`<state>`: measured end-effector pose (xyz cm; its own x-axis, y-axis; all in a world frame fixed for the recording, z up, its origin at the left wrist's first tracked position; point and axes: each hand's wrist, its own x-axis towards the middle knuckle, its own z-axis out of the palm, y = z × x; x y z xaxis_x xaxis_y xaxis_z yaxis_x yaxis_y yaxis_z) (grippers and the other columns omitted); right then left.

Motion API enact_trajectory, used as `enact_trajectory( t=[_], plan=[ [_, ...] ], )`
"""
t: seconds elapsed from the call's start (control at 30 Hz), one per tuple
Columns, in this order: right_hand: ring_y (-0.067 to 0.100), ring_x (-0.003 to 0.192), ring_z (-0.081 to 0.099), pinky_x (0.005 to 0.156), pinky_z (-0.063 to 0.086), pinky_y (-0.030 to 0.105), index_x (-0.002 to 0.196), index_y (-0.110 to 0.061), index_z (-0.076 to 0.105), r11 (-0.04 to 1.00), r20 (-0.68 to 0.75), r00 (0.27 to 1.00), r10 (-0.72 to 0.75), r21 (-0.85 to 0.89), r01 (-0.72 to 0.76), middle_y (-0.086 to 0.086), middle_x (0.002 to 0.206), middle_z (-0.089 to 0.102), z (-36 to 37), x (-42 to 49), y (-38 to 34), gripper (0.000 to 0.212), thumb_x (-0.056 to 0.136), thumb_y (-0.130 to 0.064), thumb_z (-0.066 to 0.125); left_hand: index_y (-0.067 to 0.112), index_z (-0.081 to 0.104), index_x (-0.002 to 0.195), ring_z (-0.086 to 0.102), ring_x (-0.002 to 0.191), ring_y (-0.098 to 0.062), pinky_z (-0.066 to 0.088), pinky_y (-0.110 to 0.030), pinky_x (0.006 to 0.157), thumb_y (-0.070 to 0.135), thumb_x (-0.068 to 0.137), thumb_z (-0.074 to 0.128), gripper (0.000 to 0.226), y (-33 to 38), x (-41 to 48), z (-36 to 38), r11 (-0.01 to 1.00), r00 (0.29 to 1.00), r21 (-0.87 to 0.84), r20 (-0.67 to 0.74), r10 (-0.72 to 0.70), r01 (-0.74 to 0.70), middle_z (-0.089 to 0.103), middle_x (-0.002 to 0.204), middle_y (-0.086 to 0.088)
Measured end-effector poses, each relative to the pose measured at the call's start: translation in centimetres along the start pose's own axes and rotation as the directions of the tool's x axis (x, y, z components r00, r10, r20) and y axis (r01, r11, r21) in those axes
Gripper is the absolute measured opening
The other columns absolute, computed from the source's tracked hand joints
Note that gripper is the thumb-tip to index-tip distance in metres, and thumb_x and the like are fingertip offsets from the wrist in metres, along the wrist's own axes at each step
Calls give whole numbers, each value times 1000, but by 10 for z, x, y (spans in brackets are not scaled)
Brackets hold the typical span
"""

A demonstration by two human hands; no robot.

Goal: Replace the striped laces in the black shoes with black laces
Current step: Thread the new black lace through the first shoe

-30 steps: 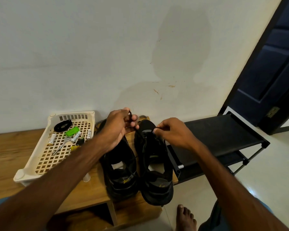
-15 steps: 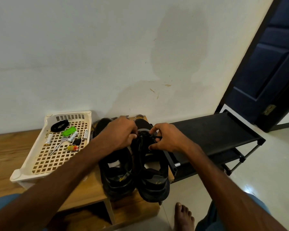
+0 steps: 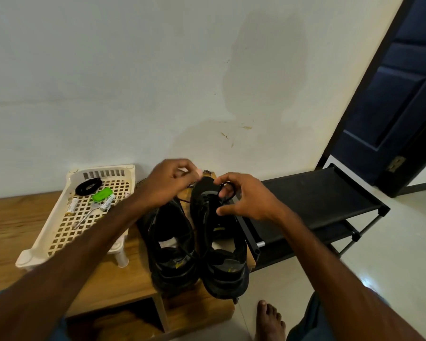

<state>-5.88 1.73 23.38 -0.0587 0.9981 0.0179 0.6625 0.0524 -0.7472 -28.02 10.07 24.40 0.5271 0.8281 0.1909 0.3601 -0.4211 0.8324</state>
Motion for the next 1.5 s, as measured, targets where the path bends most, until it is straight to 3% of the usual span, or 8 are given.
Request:
enact_trajectory(
  t=[0.1,0.27,0.5,0.6,0.8,1.07,1.27,1.5],
  plan=[
    [4,104,65,87,52,18,136,-26,58,998,57,998,0,-67,4,-10,105,70,6,1,1,73,73,-16,92,42,69,106,60,91,-3,43,-25,74,49,85,73,24,-9,-7,14,728,972,669,236,-16,-150,65,98,21],
    [1,100,64,69,46,10,139,-26,56,995,45,998,33,-96,-28,-11,104,69,5,1,2,75,74,-11,91,44,75,107,64,101,-11,38,-28,72,49,91,68,19,-8,-4,17,631,980,752,185,75,-190,71,104,16],
    [11,108,59,71,43,9,144,-19,53,980,-23,996,87,-179,-89,-1,130,60,4,4,3,80,74,-22,92,28,81,99,72,83,3,53,-13,74,26,94,71,11,-7,0,-7,996,994,26,-69,89,-87,79,94,14],
    [9,98,63,70,49,13,140,-17,56,977,-2,990,142,-160,-141,-2,121,62,4,3,4,69,79,-23,88,10,78,103,57,51,3,42,-8,47,19,99,64,17,3,-2,-10,905,993,-422,-73,-94,55,80,96,-6],
    [11,84,69,73,60,24,127,-13,65,970,-23,978,206,-130,-208,0,100,70,9,4,4,44,86,-13,80,9,80,96,51,55,-3,43,-13,49,24,98,65,21,5,-3,-10,861,989,-497,-37,-146,108,79,102,-11],
    [13,84,71,78,63,30,121,-12,69,970,-22,979,201,-137,-202,2,98,71,10,4,1,36,86,-12,79,9,79,101,75,100,-30,58,-41,93,60,103,43,63,-2,-2,-12,952,877,-217,473,-90,215,78,102,-14],
    [13,83,71,75,62,27,119,-13,70,968,-18,978,209,-139,-209,2,95,71,10,4,-1,33,87,-12,79,23,76,86,73,63,-7,60,-25,68,28,96,68,14,-15,-2,23,974,996,215,33,-83,74,77,75,8],
    [12,86,69,75,61,25,122,-13,70,968,-3,978,209,-141,-207,1,100,69,9,4,-1,34,88,-12,78,32,75,89,68,74,5,58,-28,83,28,83,80,9,-7,-2,37,851,973,503,75,-219,153,72,76,18]
  ],
)
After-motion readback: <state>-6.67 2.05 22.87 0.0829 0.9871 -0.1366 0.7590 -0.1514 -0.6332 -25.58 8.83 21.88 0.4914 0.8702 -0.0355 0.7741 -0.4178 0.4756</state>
